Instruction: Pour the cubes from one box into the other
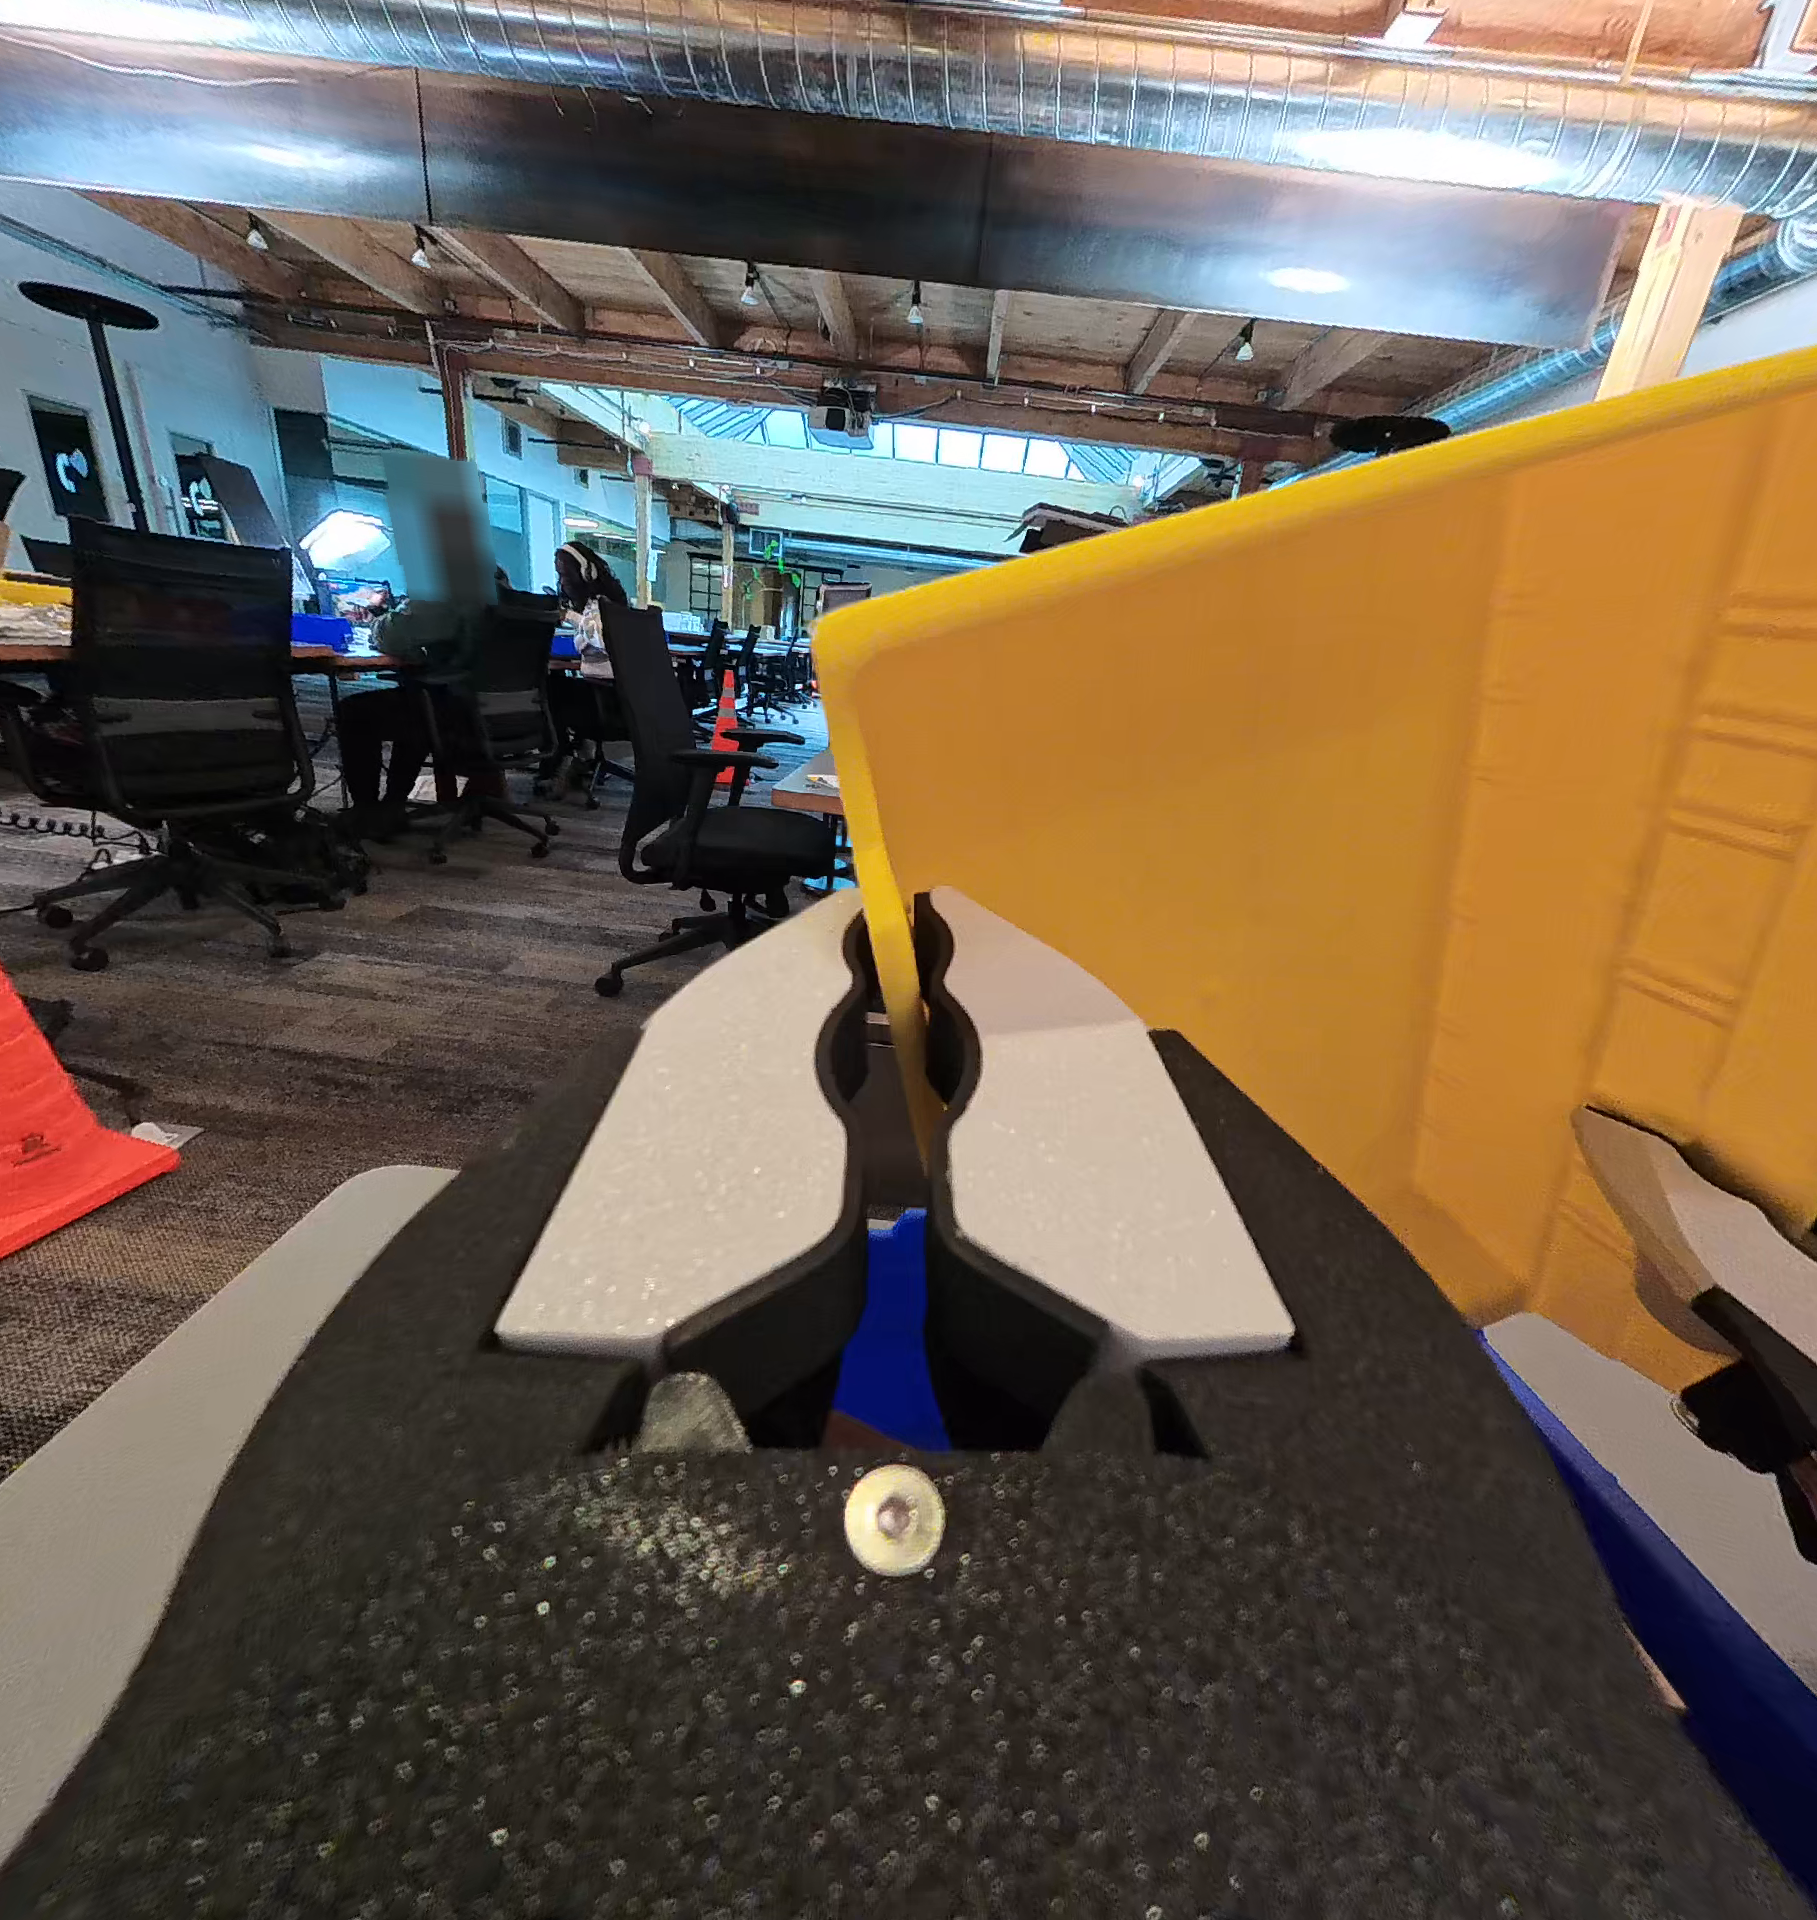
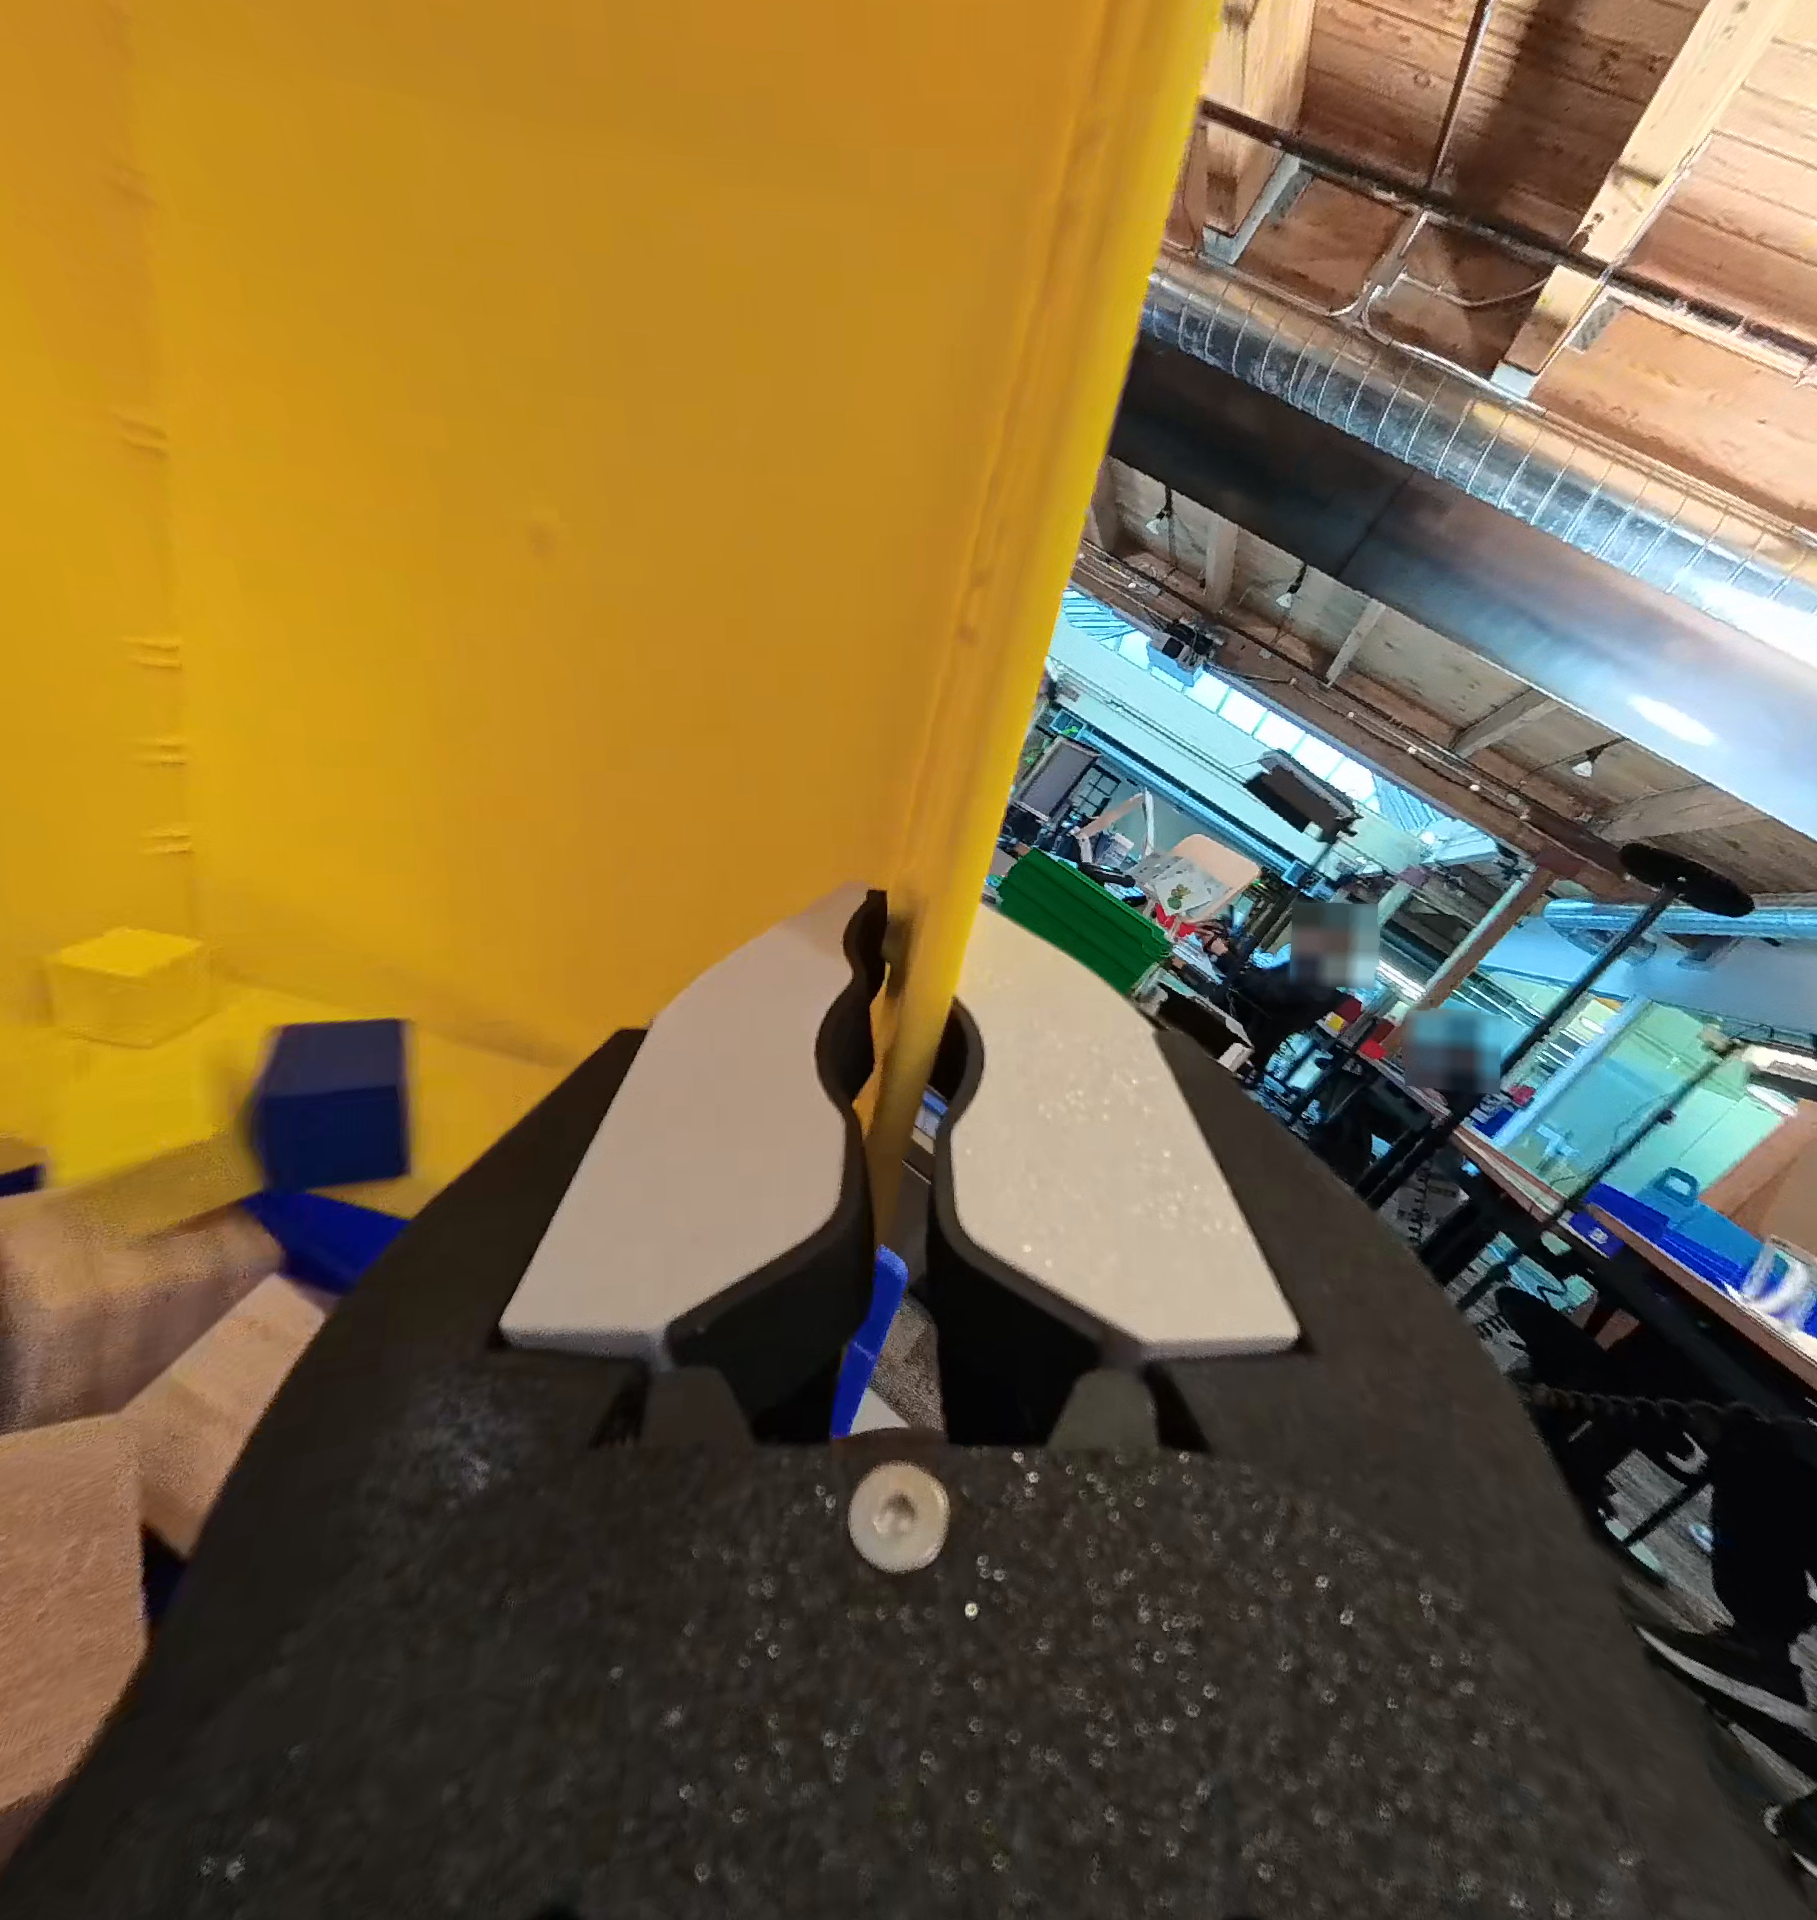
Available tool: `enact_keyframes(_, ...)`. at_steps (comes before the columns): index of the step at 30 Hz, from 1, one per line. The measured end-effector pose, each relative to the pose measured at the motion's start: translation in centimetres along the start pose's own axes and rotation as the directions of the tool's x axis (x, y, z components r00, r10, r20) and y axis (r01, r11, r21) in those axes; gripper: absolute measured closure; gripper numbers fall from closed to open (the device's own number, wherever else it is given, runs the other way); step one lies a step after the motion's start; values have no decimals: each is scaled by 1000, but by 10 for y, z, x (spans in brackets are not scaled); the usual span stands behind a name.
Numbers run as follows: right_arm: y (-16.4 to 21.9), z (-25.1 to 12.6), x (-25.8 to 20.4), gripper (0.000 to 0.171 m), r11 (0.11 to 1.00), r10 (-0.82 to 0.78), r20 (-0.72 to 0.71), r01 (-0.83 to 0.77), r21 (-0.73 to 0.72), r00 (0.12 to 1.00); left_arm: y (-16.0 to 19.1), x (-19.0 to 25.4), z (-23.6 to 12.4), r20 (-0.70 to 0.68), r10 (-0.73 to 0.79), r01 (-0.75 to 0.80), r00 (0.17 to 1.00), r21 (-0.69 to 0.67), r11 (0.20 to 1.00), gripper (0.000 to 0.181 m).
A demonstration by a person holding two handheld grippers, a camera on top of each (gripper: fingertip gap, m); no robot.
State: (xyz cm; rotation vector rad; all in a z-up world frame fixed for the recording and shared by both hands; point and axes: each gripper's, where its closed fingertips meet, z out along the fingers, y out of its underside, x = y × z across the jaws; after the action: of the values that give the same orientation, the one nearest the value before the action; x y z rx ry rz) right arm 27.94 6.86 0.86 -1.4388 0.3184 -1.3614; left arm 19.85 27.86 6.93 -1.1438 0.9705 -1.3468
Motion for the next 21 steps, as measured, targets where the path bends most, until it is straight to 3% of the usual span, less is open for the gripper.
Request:
enact_keyframes(7, -14, -2, 12, 166, 998, 31, -49, -28, 56, 998, -21, 9, -3, -20, 31, -29, 999, 56, 998, 175)
enact_keyframes(14, -36, -9, 36, 165, 986, 104, -82, -92, 139, 991, -78, 47, -24, 8, 160, -159, 987, 168, 973, 175)
enact_keyframes(17, -65, -18, 50, 166, 966, 179, 11, -178, 188, 984, -114, 66, -53, 106, 276, -288, 955, 126, 949, 175)
enact_keyframes(21, -115, -44, 38, 165, 924, 326, 277, -367, 111, 904, -168, 75, -102, 241, 353, -341, 904, -91, 936, 175)
